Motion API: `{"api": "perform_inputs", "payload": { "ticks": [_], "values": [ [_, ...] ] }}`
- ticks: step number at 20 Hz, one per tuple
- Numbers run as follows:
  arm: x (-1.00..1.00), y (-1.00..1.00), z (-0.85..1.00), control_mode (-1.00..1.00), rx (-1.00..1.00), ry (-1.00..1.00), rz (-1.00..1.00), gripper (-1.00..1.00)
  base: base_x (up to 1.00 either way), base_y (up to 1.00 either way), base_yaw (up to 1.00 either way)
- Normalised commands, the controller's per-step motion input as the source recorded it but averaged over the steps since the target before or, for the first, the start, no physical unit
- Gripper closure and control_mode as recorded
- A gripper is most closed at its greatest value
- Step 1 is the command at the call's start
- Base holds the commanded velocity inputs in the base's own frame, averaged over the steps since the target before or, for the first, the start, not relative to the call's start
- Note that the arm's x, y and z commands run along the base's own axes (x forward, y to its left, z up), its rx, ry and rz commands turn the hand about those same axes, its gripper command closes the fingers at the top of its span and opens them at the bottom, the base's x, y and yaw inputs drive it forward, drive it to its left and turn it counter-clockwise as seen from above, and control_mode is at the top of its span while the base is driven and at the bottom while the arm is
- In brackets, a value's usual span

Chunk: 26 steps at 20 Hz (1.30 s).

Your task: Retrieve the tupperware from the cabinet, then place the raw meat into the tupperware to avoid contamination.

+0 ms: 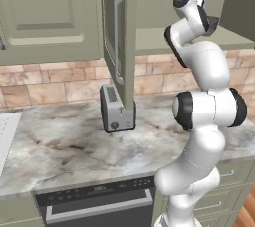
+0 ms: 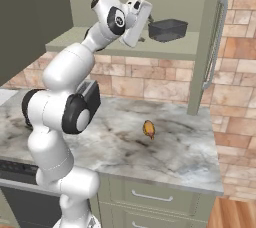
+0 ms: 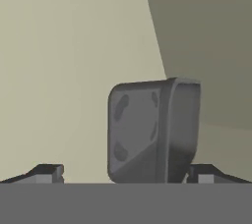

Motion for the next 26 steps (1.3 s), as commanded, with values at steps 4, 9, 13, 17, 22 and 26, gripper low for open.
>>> {"api": "perform_inputs", "payload": {
  "ticks": [4,9,13,17,22,26],
  "values": [
    [0.34,-0.18,0.00,-1.00,0.00,-0.11,0.05,-1.00,0.00,0.00,0.00],
    [0.23,-0.20,-0.12,-1.00,0.00,-0.06,0.04,-1.00,0.00,0.00,0.00],
    [0.12,-0.18,-0.14,-1.00,0.00,0.00,0.00,-1.00,0.00,0.00,0.00],
    [0.11,-0.11,-0.11,-1.00,0.00,0.01,0.00,-1.00,0.00,0.00,0.00],
    [0.13,-0.15,-0.16,-1.00,-0.01,0.03,0.00,-1.00,0.00,0.00,0.00],
    [0.10,-0.18,-0.26,-1.00,0.00,0.07,0.00,-1.00,0.00,0.00,0.00]
  ]
}}
